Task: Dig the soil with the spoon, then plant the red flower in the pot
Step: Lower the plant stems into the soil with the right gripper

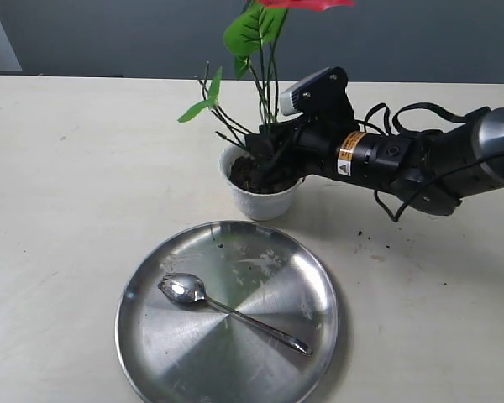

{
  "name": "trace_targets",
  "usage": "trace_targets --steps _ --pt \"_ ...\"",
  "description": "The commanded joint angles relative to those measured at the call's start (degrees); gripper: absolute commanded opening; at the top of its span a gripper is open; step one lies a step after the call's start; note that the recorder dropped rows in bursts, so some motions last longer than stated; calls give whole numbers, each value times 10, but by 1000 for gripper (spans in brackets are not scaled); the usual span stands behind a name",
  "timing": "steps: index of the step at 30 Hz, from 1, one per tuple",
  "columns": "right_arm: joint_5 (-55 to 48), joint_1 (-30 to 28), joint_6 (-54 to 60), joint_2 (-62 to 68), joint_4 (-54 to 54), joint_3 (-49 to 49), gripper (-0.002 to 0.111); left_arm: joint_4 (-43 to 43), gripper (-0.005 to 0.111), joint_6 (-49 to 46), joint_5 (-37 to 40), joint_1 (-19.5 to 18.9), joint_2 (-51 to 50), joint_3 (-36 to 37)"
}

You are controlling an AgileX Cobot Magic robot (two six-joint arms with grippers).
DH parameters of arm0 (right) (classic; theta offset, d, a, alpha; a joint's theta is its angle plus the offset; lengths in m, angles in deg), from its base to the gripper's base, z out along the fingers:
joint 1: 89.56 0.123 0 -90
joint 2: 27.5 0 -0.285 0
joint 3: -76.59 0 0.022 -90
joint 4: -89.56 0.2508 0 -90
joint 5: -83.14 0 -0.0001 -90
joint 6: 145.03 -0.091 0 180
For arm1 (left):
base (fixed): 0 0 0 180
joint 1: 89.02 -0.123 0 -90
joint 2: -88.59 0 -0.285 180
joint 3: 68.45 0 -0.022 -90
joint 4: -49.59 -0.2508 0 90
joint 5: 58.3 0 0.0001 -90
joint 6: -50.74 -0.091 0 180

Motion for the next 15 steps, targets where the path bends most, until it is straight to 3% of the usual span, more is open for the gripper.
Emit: trace_targets --steps 1,7,15 --pt "-49 -2 -49 -14 -51 4 31 4 0 3 -2 3 1 -2" --pt "-88 -2 -87 -32 -92 4 42 4 0 3 -2 3 1 -2" --pt "-140 -2 -146 -54 -146 4 42 4 0 3 -2 3 1 -2"
